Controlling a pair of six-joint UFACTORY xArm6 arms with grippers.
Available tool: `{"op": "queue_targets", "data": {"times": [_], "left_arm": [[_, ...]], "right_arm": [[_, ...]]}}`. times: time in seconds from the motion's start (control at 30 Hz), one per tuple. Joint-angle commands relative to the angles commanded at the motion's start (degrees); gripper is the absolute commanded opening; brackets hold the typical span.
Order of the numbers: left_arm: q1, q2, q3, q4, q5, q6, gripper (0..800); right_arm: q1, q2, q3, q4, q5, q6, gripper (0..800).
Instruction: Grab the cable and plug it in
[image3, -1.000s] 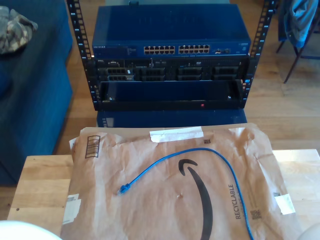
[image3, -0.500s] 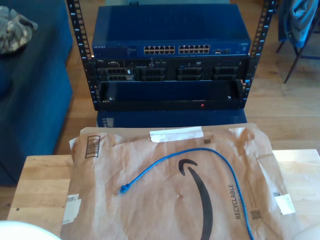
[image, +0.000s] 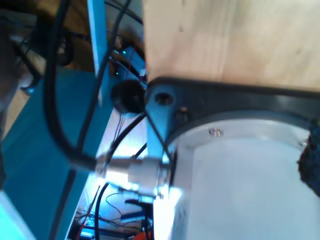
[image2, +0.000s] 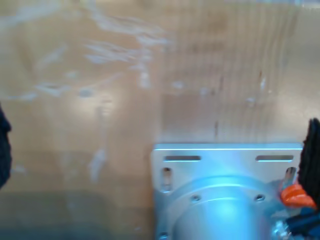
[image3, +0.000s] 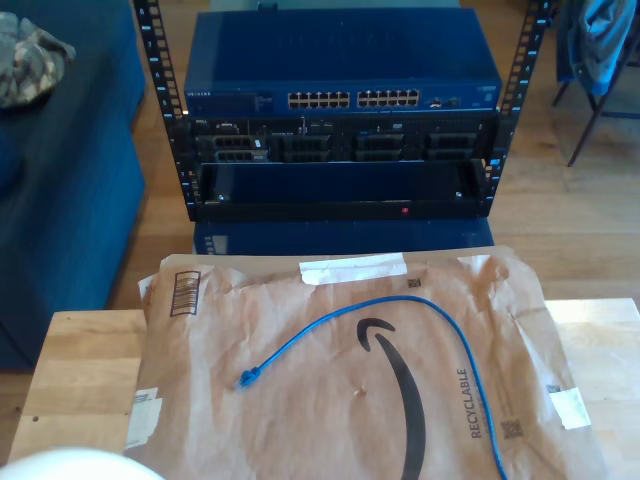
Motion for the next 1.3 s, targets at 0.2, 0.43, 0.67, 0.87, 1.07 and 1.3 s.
{"op": "queue_targets", "data": {"times": [0.2, 0.43, 0.67, 0.87, 1.07, 1.3], "left_arm": [[-13.45, 0.44, -11.52, -3.78, 10.37, -11.34, 800], [-27.25, 0.62, -17.76, -8.62, 14.24, -24.35, 800], [-42.29, 1.76, -21.63, -12.75, 15.12, -39.30, 800], [-49.23, 2.46, -21.71, -17.85, 15.12, -48.70, 800], [-49.93, 2.81, -21.71, -22.95, 15.03, -52.57, 800], [-57.14, 3.16, -21.63, -22.95, 14.24, -60.22, 800]], "right_arm": [[9.85, 0.53, -6.33, 0.09, 0.18, 12.92, 792], [26.99, 9.58, -17.67, 0.09, 6.68, 30.33, 793], [47.65, 16.00, -27.08, 0.26, 9.23, 47.12, 796], [71.74, 18.20, -30.68, 0.26, 8.70, 61.98, 796], [90.99, 27.25, -36.84, 0.18, 7.30, 72.88, 796], [102.86, 33.85, -39.12, 0.09, -0.18, 76.92, 796]]}}
